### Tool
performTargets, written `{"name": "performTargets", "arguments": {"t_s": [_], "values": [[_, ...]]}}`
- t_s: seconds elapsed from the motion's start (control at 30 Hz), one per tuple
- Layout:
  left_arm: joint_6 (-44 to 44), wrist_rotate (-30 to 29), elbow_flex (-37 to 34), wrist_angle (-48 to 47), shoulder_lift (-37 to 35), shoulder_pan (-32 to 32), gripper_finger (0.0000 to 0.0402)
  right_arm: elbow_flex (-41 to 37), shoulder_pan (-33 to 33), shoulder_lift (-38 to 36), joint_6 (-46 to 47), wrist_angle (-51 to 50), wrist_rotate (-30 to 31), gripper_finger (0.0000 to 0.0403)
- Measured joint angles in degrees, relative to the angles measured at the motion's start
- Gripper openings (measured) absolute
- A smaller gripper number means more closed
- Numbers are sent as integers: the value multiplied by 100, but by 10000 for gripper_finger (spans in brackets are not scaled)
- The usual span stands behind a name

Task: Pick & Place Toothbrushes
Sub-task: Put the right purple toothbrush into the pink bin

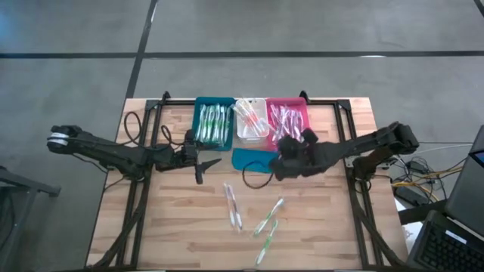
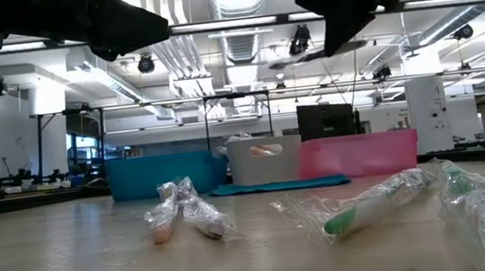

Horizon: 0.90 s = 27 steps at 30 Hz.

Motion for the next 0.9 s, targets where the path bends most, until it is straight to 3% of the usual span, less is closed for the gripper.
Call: {"name": "performTargets", "arguments": {"t_s": [0.43,0.9], "values": [[0,0,0,-1,-2,0,220,-71,-1146,-281,3,-518,-1,22],[2,0,0,-11,0,0,220,-758,-2278,-281,-91,-236,-184,22]]}}
